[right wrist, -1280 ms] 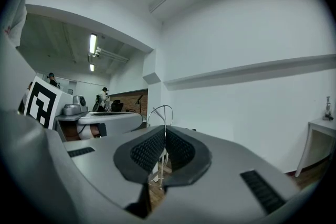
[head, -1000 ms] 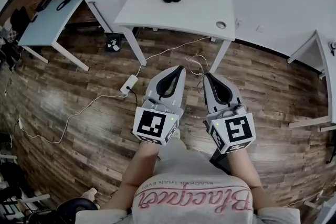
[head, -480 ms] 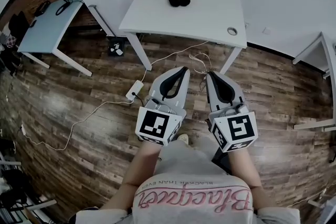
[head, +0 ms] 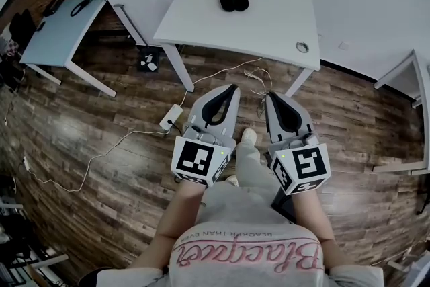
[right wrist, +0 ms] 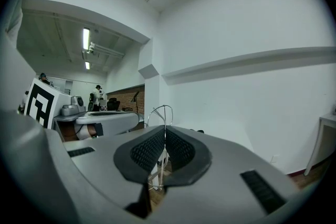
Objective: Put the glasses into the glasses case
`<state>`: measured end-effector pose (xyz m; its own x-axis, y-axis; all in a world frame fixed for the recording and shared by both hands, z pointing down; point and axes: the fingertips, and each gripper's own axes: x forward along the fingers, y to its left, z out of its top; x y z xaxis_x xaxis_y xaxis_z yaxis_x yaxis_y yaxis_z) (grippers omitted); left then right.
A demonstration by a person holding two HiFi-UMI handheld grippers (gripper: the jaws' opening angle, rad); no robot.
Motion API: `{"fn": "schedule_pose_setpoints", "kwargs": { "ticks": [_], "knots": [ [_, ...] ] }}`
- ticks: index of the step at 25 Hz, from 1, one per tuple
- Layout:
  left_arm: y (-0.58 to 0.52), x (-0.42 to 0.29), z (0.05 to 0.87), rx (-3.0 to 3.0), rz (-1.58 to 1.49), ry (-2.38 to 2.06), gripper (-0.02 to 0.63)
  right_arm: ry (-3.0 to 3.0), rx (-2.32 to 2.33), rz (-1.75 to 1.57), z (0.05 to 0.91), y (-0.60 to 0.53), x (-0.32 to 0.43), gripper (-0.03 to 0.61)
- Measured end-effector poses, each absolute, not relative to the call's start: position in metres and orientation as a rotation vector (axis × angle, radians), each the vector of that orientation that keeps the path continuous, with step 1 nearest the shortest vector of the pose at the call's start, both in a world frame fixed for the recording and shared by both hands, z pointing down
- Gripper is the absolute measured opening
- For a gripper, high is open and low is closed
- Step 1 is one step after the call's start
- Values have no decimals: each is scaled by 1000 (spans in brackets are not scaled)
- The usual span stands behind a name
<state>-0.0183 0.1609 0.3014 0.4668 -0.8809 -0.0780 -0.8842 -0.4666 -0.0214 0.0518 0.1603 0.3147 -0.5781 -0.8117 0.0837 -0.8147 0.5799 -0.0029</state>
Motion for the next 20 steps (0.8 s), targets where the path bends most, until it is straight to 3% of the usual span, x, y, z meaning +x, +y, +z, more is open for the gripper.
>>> {"fn": "schedule_pose_setpoints", "kwargs": {
  "ticks": [20],
  "knots": [
    [18, -54, 296, -2607, 49, 1639, 6, -2763, 1293, 92, 316, 12, 12, 14]
  ]
}}
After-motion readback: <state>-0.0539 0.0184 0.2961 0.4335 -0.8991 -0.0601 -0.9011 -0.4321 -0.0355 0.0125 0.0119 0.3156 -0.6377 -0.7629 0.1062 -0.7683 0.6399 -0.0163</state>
